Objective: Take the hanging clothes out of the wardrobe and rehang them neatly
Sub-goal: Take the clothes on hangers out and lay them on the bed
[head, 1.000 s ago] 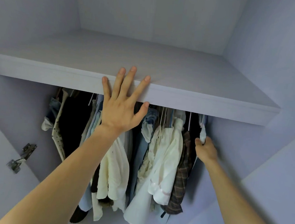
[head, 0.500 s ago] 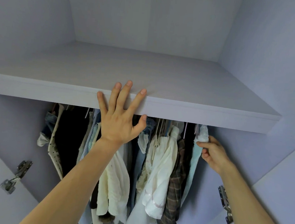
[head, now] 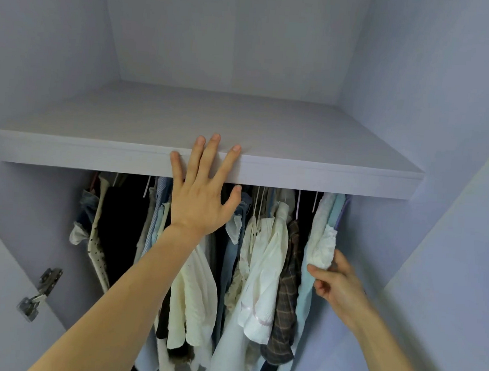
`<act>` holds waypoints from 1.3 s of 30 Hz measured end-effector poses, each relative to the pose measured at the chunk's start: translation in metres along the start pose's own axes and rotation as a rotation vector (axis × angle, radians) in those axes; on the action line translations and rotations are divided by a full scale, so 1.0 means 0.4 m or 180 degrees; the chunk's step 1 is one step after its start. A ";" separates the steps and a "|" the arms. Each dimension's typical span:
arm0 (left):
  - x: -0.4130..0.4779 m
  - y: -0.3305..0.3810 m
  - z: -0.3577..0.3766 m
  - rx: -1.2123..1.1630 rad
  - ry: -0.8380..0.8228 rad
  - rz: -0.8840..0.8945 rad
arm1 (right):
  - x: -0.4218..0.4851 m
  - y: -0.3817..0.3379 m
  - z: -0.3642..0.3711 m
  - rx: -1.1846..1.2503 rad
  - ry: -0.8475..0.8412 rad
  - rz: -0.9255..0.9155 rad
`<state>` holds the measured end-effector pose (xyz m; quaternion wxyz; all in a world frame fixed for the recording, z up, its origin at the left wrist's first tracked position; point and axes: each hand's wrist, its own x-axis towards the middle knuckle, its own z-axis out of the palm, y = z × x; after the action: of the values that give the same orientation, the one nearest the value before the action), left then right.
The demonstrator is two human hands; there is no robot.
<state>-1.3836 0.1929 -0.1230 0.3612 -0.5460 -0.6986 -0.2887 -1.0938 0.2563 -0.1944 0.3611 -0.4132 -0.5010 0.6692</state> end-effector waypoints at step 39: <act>-0.943 0.258 -1.081 -0.1063 -0.1227 -0.4968 | -0.867 0.436 0.378 -0.1710 -0.5014 -0.0827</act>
<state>-1.1478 -0.3367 -0.1840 -0.1560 0.0104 -0.8750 -0.4581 -1.1064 -0.1525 -0.2732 -0.1305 0.1635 -0.7923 0.5731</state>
